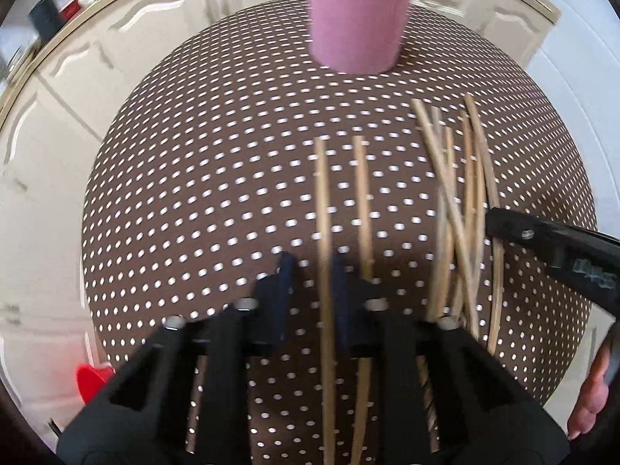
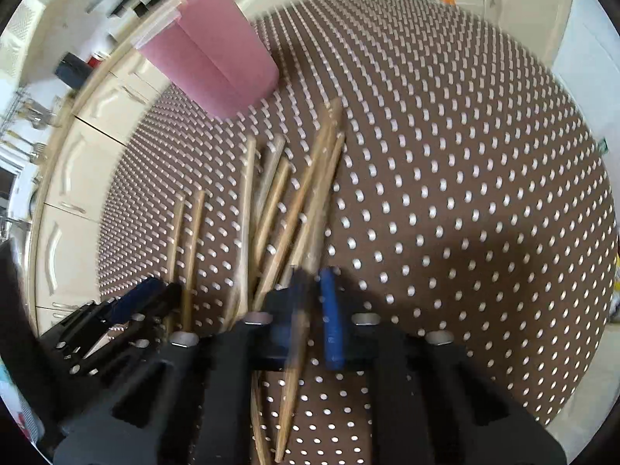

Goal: Organize utensils
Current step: 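Lower both tools to the pile and close each on one stick, then lift both held sticks upright and carry them over the pink cup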

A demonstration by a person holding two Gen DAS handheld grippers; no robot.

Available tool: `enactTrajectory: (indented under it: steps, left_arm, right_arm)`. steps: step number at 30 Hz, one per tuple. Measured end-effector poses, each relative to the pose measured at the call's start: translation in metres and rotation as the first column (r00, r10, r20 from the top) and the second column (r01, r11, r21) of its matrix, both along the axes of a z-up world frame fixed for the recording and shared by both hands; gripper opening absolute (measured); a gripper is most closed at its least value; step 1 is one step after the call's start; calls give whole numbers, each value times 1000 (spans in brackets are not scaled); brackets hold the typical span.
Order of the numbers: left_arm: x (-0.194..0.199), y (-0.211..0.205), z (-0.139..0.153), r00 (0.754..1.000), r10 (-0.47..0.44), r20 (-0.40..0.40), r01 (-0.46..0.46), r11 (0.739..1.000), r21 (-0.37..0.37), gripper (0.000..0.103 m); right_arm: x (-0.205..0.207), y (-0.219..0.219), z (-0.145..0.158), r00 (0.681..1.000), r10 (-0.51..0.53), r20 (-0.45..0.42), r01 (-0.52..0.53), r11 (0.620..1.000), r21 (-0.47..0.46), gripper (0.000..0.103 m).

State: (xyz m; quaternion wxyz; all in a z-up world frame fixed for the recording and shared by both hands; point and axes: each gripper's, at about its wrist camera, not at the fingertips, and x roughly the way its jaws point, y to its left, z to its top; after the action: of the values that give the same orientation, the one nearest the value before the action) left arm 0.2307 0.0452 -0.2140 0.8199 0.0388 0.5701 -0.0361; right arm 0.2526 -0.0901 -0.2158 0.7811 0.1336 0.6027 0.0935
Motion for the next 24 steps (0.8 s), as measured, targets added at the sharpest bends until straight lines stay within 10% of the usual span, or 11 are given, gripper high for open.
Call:
enactTrajectory:
  steps: [24]
  left_arm:
    - [15,30,38,998,20,68,-15,997,-73,6]
  right_arm:
    - [-2,-29,28,995,-100,25,98,992,79,5]
